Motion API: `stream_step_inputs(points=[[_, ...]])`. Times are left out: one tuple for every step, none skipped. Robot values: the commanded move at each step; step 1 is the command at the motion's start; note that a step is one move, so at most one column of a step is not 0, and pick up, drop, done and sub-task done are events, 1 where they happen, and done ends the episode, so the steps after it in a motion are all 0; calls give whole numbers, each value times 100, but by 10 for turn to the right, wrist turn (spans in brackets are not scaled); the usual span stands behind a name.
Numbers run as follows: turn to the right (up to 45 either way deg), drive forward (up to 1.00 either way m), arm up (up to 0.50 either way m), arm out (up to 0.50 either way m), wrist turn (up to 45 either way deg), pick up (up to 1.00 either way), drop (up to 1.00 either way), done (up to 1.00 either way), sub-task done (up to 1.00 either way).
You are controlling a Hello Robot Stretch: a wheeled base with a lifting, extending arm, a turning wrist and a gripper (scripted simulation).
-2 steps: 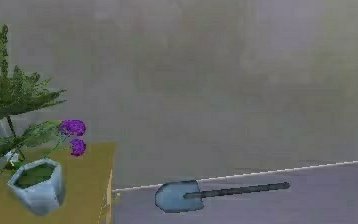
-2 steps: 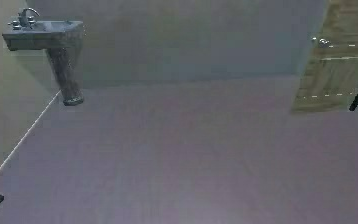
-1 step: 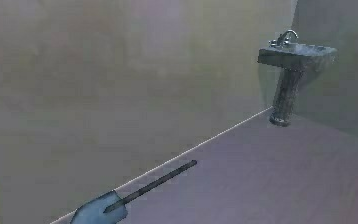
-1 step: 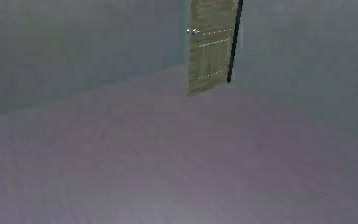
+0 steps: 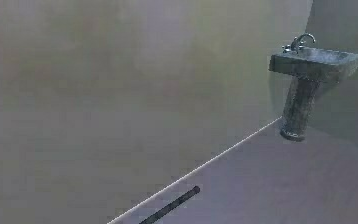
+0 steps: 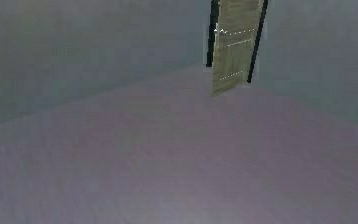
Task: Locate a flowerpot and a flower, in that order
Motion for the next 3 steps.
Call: stream_step_inputs(points=[[-330,0,0,0,0,0,0,0,0],[0,30,0,0,0,0,0,0,0],[-450,0,0,0,0,0,0,0,0]])
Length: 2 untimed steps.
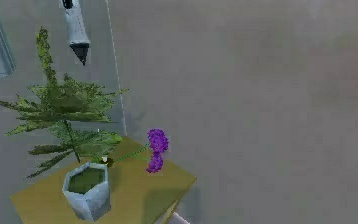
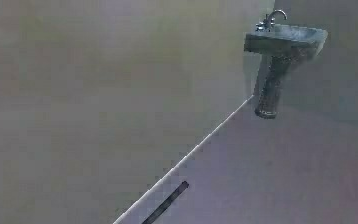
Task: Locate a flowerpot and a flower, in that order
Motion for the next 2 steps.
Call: stream_step_inputs(points=[[-180,0,0,0,0,0,0,0,0],[0,0,0,0,0,0,0,100,0]])
